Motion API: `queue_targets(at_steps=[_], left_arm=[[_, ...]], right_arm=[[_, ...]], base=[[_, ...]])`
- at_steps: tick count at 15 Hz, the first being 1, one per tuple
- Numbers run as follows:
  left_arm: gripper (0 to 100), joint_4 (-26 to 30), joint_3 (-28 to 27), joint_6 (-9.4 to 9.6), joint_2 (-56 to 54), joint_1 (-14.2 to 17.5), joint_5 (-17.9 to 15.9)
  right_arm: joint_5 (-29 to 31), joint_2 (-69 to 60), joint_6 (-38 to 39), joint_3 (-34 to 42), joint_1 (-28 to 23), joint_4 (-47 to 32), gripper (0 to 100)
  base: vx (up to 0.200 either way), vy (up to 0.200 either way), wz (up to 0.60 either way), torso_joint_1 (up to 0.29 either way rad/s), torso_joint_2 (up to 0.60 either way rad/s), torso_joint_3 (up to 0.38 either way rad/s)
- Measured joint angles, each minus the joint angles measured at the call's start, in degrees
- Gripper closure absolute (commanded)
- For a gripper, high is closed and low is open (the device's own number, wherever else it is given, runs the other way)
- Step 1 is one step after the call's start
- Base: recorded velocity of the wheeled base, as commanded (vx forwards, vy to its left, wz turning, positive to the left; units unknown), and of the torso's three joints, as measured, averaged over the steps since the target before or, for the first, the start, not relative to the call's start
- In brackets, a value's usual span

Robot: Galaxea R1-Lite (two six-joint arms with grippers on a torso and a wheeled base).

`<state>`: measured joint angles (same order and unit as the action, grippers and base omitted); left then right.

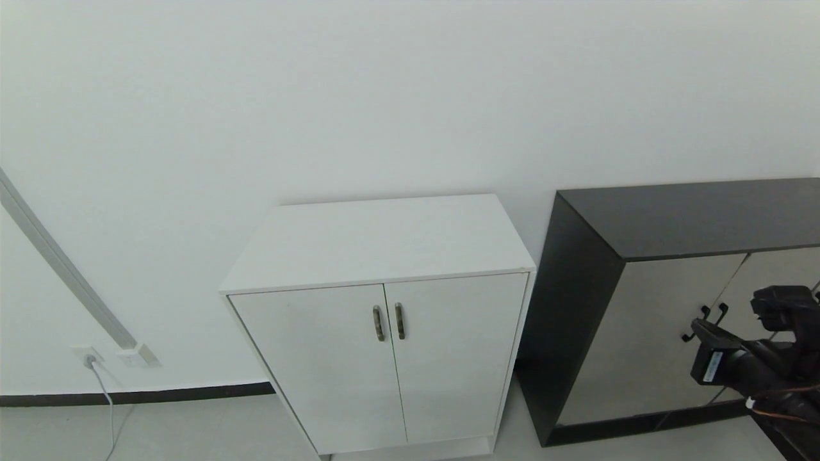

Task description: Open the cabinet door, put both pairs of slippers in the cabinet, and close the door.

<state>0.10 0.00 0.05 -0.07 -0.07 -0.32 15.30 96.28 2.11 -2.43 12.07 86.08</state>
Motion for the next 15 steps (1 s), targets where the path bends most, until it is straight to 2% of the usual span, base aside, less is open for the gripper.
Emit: queue_targets(at_steps=[3, 9, 15], left_arm=[[100, 0.0, 0.0, 0.02, 0.0, 0.0, 0.0], [100, 0.0, 0.0, 0.05, 0.0, 0.0, 0.0], [100, 0.0, 0.0, 0.05, 0.0, 0.0, 0.0]], right_arm=[[0.0, -7.7, 0.1, 2.0, -0.1, -7.2, 100], [-0.5, -29.3, -0.1, 2.4, 3.2, -34.8, 100], [-4.8, -49.9, -0.8, 2.4, 4.6, -58.7, 100]], base=[[0.0, 0.0, 0.0, 0.0, 0.0, 0.0], [0.0, 0.0, 0.0, 0.0, 0.0, 0.0], [0.0, 0.0, 0.0, 0.0, 0.0, 0.0]])
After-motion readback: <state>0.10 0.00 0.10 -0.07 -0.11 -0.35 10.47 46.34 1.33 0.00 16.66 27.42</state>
